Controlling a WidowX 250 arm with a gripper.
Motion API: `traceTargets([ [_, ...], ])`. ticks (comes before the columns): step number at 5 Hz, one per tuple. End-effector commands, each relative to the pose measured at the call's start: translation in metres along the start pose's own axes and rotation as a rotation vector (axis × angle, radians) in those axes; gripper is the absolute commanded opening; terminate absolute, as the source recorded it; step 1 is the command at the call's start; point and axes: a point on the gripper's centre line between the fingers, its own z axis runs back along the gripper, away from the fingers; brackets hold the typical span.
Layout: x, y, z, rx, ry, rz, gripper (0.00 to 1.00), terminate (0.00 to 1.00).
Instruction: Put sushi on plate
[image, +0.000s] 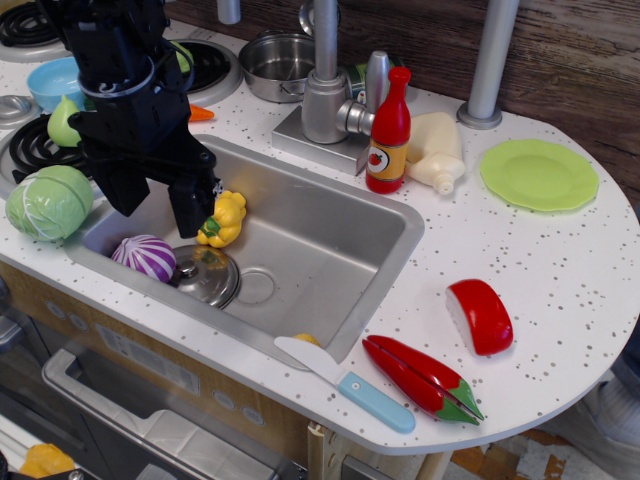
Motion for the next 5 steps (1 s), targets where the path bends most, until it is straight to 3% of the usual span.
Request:
traceTargets([
  [1, 0.0, 0.0, 0.0, 0.0, 0.0, 0.0, 1.0, 0.0],
  [2, 0.019, -0.037, 0.013, 0.047, 0.038, 0.123, 1.0, 0.0],
  [3, 0.034, -0.08, 0.024, 0.084, 0.039, 0.246, 1.0, 0.0],
  [5, 0.046, -0.156, 0.031, 0.041, 0.02, 0.47, 1.0, 0.0],
])
